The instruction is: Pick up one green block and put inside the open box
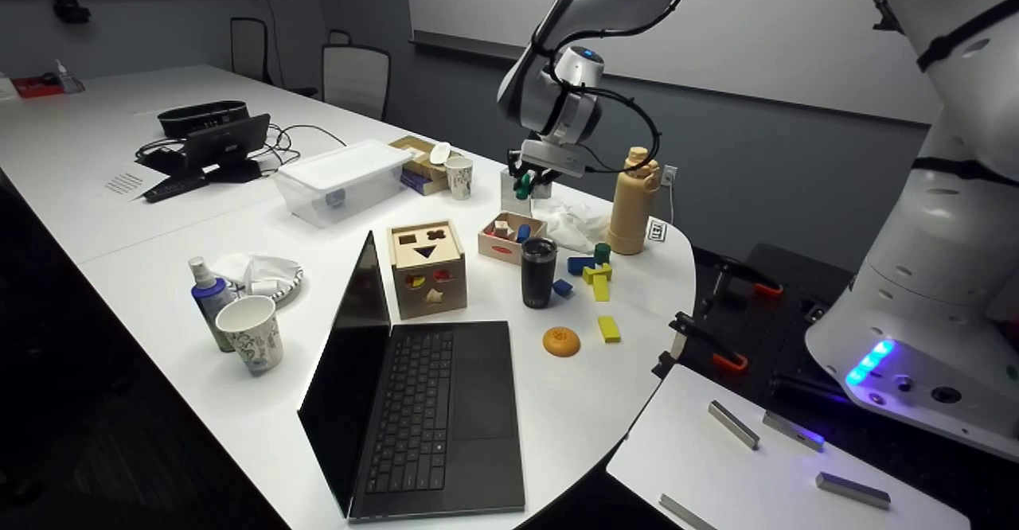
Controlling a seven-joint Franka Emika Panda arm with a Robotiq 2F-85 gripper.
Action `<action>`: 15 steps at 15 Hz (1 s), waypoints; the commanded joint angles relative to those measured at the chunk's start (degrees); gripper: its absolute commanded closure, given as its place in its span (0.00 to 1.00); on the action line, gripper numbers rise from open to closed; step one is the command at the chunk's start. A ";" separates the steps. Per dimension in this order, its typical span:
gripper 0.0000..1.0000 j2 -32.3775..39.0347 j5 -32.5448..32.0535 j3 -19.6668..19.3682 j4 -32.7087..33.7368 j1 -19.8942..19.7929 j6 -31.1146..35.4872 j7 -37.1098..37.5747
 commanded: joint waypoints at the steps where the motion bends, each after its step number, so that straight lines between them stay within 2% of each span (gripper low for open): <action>1: 0.92 3.65 -8.68 0.36 2.80 -1.11 -0.24 10.18; 7: 0.92 7.75 -19.11 0.91 6.14 -2.24 -0.82 22.21; 15: 0.92 11.54 -25.42 1.37 9.80 -2.96 -0.99 30.02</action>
